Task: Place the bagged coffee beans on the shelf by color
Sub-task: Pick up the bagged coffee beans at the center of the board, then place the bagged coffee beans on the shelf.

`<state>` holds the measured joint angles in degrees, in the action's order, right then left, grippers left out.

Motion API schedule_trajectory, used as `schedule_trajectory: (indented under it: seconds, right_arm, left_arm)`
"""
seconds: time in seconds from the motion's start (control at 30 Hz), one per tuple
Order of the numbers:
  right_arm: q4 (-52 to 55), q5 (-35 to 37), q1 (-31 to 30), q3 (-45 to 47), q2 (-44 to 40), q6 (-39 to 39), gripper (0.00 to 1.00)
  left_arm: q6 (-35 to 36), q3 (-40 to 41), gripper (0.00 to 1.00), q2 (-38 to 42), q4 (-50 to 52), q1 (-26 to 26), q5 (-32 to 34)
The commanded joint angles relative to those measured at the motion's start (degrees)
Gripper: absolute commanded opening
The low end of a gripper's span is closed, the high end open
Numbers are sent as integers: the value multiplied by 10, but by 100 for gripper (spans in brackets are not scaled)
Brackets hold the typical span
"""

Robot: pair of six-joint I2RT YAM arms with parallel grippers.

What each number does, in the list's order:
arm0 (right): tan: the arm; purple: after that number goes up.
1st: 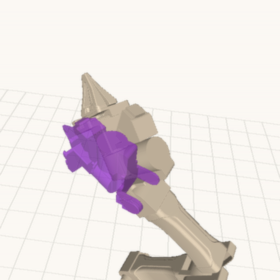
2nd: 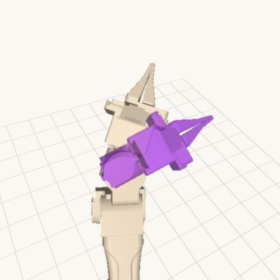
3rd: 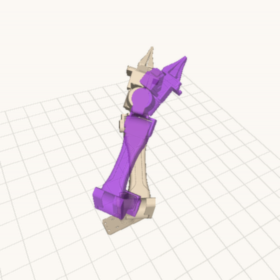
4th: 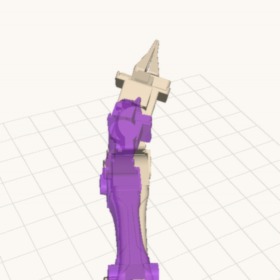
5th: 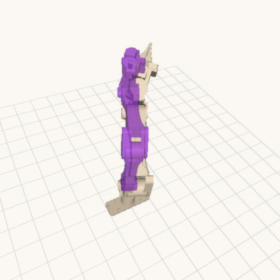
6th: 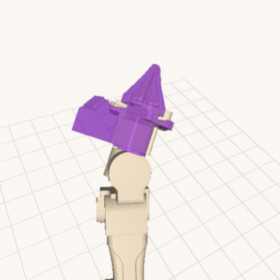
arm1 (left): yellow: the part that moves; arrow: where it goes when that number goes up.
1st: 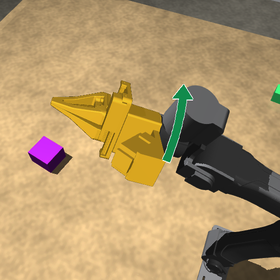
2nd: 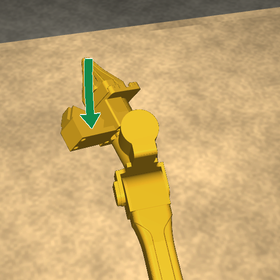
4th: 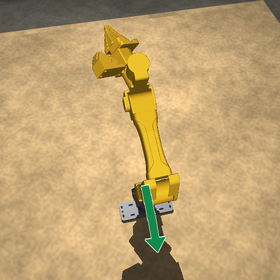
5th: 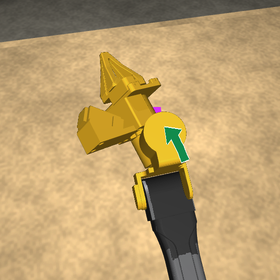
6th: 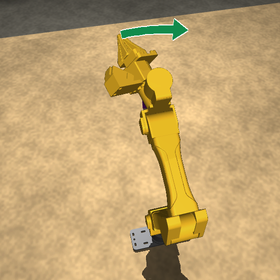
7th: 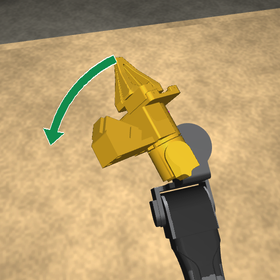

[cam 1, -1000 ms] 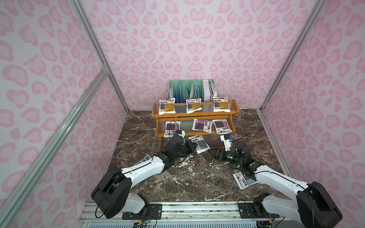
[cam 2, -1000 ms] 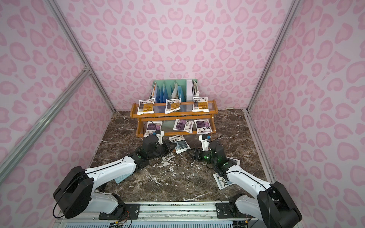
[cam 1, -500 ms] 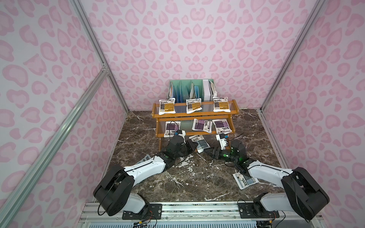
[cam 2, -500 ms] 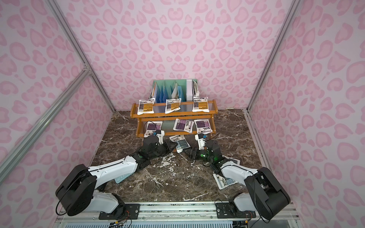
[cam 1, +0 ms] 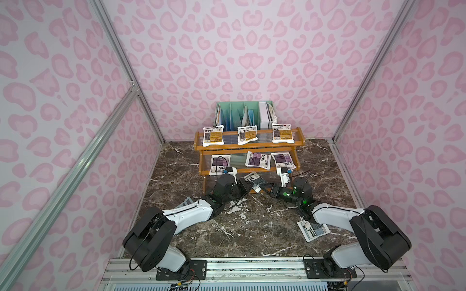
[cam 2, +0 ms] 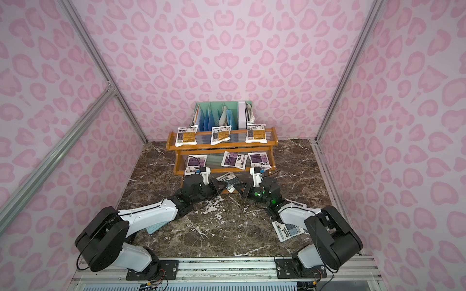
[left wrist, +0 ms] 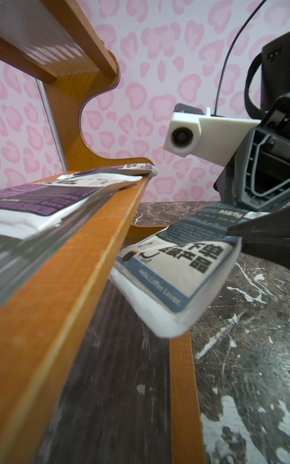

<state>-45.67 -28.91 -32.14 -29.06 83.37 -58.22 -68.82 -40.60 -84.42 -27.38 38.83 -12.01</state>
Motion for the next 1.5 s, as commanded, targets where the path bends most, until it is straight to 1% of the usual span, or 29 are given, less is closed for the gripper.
schedule_trajectory:
  seconds: [0.0,0.03,0.1,0.17,0.2,0.23,0.33,0.43,0.53,0.73,0.87,0.97,1.17,1.33,1.47]
  right_arm:
    - [-28,13,-1,0,-1,2,5]
    - [-18,16,-2,2,-3,8,1]
    - [2,22,-1,9,-9,20,0]
    - [15,27,-1,16,-15,31,0]
    - [23,31,-1,21,-20,34,0]
    - [30,35,-1,26,-24,39,0]
    - [48,48,0,37,-35,50,0]
    - [64,69,1,44,-45,63,0]
    - [70,109,5,54,-55,67,0]
    - [75,225,10,77,-77,74,0]
    - [45,255,26,96,-78,76,0]
    - [27,263,45,106,-69,74,0]
    - [-28,243,80,110,-32,68,0]
    - [-91,214,102,104,22,45,0]
    - [-110,203,105,84,62,37,0]
  left_arm:
    - [10,-3,0,9,-5,1,-27]
    - [14,-6,0,11,6,0,-27]
    - [21,-11,0,17,25,1,-24]
    - [24,-14,7,24,45,1,-18]
    - [25,-15,16,27,56,1,-12]
    - [24,-15,22,30,68,1,-7]
    - [33,-21,33,36,99,0,5]
    - [41,-25,38,47,124,0,18]
    - [52,-26,40,64,154,0,35]
    - [72,-18,40,108,211,-1,69]
    - [80,-11,40,133,239,0,86]
    - [87,-11,40,147,262,0,95]
    - [93,-14,40,159,290,0,102]
    - [95,-20,40,158,297,-1,102]
    - [96,-21,40,158,301,0,103]
